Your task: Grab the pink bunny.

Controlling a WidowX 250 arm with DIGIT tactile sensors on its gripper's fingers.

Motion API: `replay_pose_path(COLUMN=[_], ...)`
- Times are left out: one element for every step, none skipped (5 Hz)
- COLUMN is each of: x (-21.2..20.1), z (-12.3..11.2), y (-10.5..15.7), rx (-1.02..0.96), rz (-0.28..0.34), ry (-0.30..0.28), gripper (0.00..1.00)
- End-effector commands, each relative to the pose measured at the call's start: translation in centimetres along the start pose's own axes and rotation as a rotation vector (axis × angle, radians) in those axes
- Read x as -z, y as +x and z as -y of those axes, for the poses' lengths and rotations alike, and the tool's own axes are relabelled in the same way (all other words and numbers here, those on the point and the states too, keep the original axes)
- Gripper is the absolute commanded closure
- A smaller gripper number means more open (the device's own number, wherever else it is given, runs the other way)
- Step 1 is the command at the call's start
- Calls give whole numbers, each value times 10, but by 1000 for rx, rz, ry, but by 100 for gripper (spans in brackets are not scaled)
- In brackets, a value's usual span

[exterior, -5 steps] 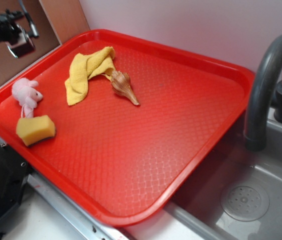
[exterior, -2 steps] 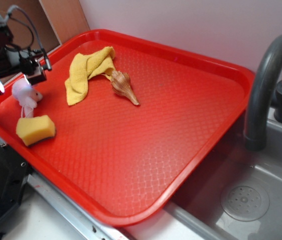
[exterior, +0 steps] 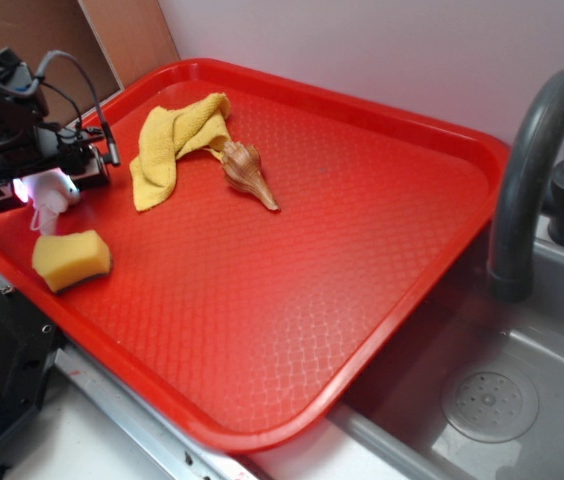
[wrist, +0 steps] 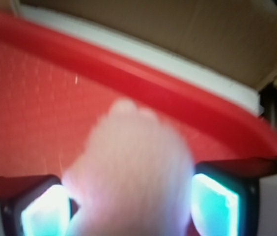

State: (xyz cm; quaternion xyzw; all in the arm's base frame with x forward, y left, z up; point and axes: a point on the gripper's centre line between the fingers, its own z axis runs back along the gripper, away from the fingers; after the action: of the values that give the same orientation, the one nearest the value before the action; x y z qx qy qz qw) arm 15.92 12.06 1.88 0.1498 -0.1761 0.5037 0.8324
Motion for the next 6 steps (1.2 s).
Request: replay_pose_path(x=[-9,-32,-69,-94,-123,-159], z=[-6,-6,-9,7,41,72], y=[-4,10,42,71,64,40], rx=[3,-43,-51,168,387,542], rz=[15,8,-82,-252,-337,-367], ry=[-29,-58,-166,-243,-345,-429], gripper=[100,100,100,100,100,100])
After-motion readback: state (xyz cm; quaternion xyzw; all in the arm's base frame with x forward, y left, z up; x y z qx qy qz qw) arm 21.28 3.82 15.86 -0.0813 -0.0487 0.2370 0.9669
